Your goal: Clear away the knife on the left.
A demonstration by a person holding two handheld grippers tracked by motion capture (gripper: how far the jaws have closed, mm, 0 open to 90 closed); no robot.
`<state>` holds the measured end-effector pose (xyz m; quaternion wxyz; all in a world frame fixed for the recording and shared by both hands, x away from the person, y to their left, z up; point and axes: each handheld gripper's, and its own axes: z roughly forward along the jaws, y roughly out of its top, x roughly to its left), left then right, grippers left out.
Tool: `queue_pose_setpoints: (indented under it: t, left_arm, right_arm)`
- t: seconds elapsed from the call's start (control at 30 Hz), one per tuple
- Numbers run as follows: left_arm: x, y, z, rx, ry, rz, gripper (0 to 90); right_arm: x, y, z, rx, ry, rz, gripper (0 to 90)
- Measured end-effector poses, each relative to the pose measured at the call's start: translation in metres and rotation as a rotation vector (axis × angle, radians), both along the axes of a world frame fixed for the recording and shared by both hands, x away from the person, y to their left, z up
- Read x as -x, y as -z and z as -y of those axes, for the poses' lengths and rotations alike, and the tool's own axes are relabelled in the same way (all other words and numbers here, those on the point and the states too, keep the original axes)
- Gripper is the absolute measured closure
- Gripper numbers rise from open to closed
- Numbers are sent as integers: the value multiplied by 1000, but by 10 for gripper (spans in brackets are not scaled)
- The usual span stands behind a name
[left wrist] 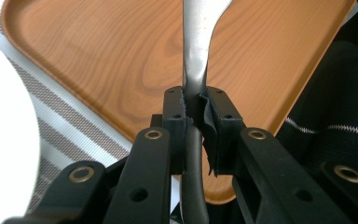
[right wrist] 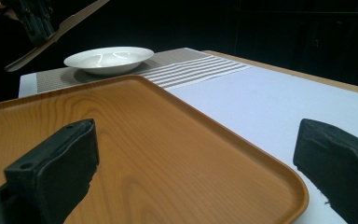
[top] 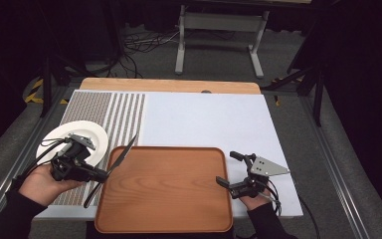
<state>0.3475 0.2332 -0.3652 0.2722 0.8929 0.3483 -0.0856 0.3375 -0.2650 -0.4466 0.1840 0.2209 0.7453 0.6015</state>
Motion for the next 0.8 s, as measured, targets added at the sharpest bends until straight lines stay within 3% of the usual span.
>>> queue_pose_setpoints:
  t: [0.17,0.43,0.5,0.8]
  left_arm:
    - [1,9,11,-18,-21,22,803]
    - [-1,23,23,-18,-31,1,803]
    - [-2,27,25,5,-32,-19,803]
    - [-3,42,36,-6,-33,-46,803]
  right_arm:
    - [0,0,0,-1,0,1,7]
    - [0,0,0,0,-1,1,8]
    - [0,0,0,-1,-1,1,7]
    - [0,0,0,-2,-2,0,8]
